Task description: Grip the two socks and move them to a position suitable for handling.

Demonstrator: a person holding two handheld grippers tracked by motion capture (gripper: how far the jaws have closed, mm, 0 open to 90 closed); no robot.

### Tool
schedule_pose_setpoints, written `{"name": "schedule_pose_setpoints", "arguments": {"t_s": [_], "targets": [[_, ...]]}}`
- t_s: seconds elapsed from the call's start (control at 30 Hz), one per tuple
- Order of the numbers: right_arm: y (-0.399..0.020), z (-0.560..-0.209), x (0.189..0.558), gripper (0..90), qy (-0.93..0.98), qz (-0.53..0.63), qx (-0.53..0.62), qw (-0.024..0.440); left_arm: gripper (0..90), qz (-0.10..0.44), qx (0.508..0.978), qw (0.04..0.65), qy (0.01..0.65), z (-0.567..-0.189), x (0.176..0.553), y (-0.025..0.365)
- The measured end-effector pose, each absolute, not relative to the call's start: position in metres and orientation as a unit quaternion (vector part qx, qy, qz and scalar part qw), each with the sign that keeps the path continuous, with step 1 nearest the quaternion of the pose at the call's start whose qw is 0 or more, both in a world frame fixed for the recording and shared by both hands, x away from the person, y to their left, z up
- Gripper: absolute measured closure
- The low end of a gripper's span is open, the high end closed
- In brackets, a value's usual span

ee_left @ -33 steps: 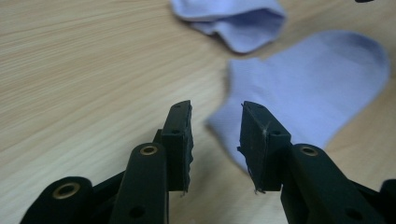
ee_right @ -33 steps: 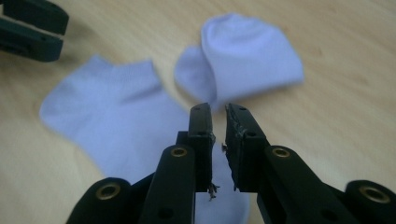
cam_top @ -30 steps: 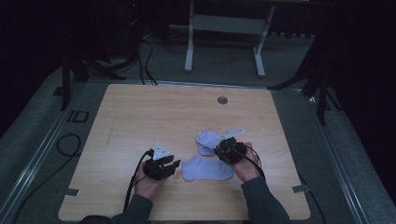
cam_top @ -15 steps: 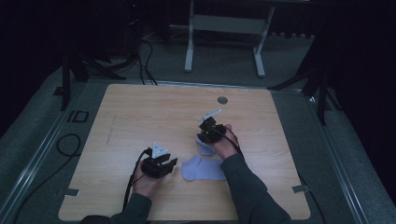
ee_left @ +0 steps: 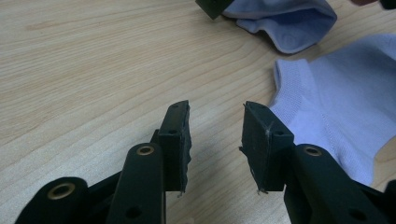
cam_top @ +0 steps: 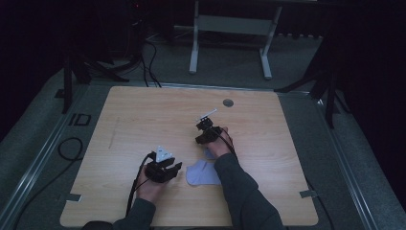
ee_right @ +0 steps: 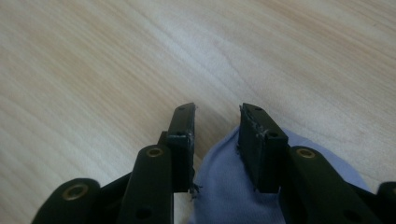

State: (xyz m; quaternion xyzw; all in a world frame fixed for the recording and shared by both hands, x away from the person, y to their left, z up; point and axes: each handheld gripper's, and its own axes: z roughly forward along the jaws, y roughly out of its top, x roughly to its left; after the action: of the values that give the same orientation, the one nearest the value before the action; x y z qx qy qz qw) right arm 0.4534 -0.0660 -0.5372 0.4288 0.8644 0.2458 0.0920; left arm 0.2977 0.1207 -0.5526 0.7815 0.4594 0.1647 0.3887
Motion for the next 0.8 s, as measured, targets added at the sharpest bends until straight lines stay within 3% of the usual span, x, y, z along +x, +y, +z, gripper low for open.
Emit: {"name": "schedule_pose_setpoints", "arguments": {"t_s": [0.27,0.8], "targets": [[-0.065,-0.536,0.455,85.5,0.862,0.226,0.440,0.113,62.1,0.166,0.784,0.387,0.457,-0.554,0.298,0.119],[-0.080,-0.526,0.445,89.4,0.841,0.281,0.454,0.087,61.4,0.164,0.785,0.385,0.457,-0.555,0.299,0.119]]}}
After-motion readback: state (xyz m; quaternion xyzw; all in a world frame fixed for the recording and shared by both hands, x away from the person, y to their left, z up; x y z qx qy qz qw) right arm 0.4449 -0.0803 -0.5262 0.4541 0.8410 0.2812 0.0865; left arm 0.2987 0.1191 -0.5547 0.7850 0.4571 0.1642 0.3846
